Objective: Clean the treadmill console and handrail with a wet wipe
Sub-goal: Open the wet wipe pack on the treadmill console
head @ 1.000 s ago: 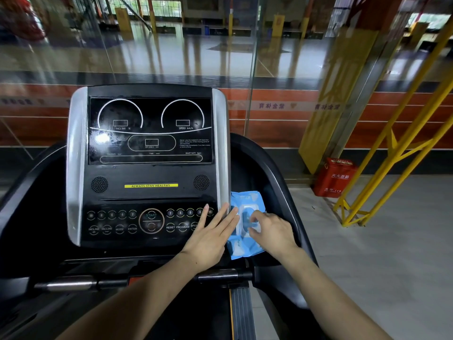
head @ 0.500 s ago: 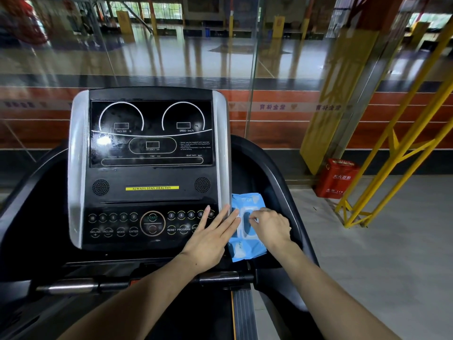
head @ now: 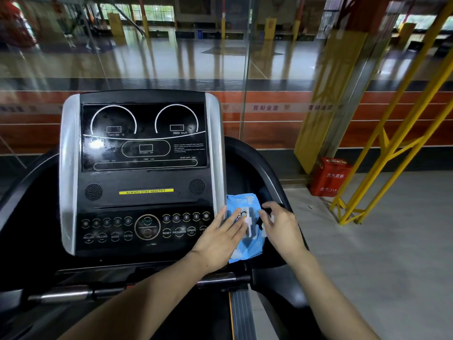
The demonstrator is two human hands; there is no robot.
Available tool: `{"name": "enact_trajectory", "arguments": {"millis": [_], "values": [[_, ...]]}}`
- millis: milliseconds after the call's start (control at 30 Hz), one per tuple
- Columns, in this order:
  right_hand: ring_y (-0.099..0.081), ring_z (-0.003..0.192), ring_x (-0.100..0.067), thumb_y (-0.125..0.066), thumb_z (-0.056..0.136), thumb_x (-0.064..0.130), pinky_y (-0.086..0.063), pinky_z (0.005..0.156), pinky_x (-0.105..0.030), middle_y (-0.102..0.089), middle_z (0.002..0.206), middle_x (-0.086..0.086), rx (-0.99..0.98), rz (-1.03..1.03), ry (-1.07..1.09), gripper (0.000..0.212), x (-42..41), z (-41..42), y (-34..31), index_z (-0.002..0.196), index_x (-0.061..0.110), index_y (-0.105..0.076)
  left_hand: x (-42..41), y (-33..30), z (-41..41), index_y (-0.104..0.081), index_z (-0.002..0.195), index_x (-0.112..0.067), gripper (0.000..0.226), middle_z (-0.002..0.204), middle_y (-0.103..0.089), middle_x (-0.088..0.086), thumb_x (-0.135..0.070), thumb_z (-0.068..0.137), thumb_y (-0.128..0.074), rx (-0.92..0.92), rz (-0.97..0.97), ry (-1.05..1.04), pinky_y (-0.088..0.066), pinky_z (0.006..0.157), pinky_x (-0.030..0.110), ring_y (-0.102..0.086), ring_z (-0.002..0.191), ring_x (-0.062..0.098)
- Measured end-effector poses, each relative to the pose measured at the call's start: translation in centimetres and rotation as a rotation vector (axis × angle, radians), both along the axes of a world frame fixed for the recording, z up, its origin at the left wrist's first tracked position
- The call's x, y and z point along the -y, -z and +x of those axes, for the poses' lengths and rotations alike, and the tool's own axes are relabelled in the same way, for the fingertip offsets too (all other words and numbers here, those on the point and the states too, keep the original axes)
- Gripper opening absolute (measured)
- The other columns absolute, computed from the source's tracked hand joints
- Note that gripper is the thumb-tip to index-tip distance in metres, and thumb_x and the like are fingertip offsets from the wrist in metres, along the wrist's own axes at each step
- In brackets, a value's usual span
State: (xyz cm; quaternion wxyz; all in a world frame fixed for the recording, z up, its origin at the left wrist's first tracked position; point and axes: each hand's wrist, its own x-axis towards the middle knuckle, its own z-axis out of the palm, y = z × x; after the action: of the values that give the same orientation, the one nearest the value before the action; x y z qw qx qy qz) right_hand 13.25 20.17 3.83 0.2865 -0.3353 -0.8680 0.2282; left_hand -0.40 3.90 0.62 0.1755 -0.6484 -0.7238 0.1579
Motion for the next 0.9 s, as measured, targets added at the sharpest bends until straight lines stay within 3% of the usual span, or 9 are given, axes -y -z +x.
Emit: {"name": "enact_trajectory", "arguments": {"millis": [167, 267, 400, 500, 633, 767, 900], "values": [[-0.063, 0.079, -0.004, -0.059, 0.099, 0.040, -0.047, 0.071, -0.020, -0.068, 0.084, 0.008, -0.134, -0.275, -0.012, 0.021, 0.7, 1.2, -1.8, 0.115, 0.027, -0.059, -2.8, -1.2, 0.6, -0.020, 0.164, -0.013, 0.063, 0.175, -0.009, 0.014, -0.030, 0.107, -0.039, -0.100, -0.177, -0.060, 0.025, 0.115, 0.072, 0.007, 0.162, 0.036], [-0.061, 0.077, 0.008, -0.056, 0.100, 0.021, -0.046, 0.070, -0.010, -0.066, 0.090, 0.009, -0.279, -0.459, 0.010, 0.013, 0.8, 1.4, -2.6, 0.114, 0.022, -0.056, -3.5, -1.2, 0.9, -0.021, 0.165, -0.016, 0.063, 0.176, -0.002, 0.014, -0.031, 0.107, -0.039, -0.140, -0.261, -0.075, 0.025, 0.115, 0.073, 0.005, 0.162, 0.033], [-0.053, 0.067, 0.002, -0.048, 0.093, -0.002, -0.041, 0.063, -0.013, -0.056, 0.079, 0.005, -0.345, -0.540, 0.042, 0.025, 0.9, 1.9, -3.2, 0.111, 0.015, -0.053, -3.6, -1.1, 1.4, -0.017, 0.165, -0.012, 0.066, 0.174, -0.008, 0.017, -0.029, 0.105, -0.039, -0.109, -0.266, -0.092, 0.021, 0.118, 0.071, -0.005, 0.161, 0.033], [-0.049, 0.062, 0.001, -0.048, 0.088, -0.005, -0.041, 0.061, -0.015, -0.056, 0.082, 0.002, -0.350, -0.556, 0.027, 0.030, 1.2, 2.1, -3.3, 0.107, 0.018, -0.053, -3.4, -1.4, 1.5, -0.016, 0.165, -0.011, 0.068, 0.173, -0.008, 0.017, -0.029, 0.104, -0.040, -0.077, -0.247, -0.081, 0.019, 0.119, 0.070, -0.003, 0.162, 0.033], [-0.053, 0.068, -0.007, -0.053, 0.087, -0.007, -0.046, 0.062, -0.015, -0.063, 0.089, 0.002, -0.478, -0.554, -0.005, 0.034, 2.2, 2.1, -4.2, 0.104, 0.022, -0.058, -2.4, -2.9, 1.3, -0.036, 0.159, -0.012, 0.059, 0.172, -0.023, 0.011, -0.026, 0.102, -0.044, 0.127, -0.049, -0.040, 0.025, 0.120, 0.064, 0.001, 0.163, 0.028], [-0.066, 0.085, -0.009, -0.063, 0.092, -0.001, -0.054, 0.074, -0.020, -0.070, 0.097, 0.002, -0.531, -0.566, -0.153, 0.028, 3.4, 1.5, -6.6, 0.109, 0.022, -0.065, 1.0, -4.3, 0.2, -0.057, 0.147, -0.021, 0.061, 0.158, -0.051, 0.003, -0.030, 0.089, -0.038, 0.347, 0.336, -0.109, 0.003, 0.127, 0.056, -0.032, 0.156, 0.023], [-0.068, 0.098, -0.011, -0.069, 0.093, 0.003, -0.054, 0.086, -0.021, -0.072, 0.099, 0.003, -0.545, -0.565, -0.245, 0.021, 4.3, -1.1, -9.1, 0.103, 0.021, -0.068, 3.9, -6.6, -1.9, -0.056, 0.147, -0.022, 0.060, 0.158, -0.052, 0.001, -0.026, 0.088, -0.045, 0.409, 0.426, -0.221, -0.007, 0.126, 0.052, -0.035, 0.155, 0.023]]}}
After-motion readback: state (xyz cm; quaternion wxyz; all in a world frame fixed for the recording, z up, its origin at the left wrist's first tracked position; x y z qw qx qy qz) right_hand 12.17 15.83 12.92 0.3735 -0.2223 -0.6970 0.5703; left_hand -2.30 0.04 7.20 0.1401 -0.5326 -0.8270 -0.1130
